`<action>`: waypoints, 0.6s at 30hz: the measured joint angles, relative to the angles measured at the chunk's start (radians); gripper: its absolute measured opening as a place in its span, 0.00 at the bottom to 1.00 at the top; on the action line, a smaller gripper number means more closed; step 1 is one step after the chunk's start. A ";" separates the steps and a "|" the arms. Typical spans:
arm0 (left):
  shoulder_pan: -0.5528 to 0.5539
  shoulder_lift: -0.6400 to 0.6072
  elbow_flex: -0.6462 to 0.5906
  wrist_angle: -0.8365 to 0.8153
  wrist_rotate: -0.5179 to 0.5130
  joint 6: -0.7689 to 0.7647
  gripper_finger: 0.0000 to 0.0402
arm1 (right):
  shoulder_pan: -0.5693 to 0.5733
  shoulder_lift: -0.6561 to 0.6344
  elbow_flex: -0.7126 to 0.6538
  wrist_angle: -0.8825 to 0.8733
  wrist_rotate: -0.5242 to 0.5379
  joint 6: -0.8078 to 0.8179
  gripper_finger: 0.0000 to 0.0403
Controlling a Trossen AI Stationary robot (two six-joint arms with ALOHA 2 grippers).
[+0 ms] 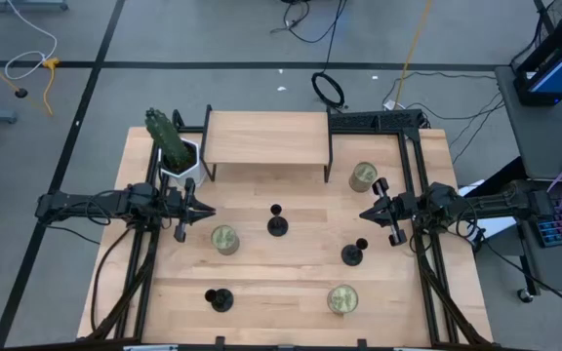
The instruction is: Pick & Place candle stick holders
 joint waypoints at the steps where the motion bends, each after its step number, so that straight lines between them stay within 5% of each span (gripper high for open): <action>1: 0.000 0.000 0.000 0.001 0.000 0.000 0.12 | 0.000 0.000 0.000 0.000 0.000 0.000 0.00; 18: 0.000 0.000 0.000 0.015 0.023 -0.147 0.12 | 0.000 0.000 0.000 0.036 0.000 -0.017 0.00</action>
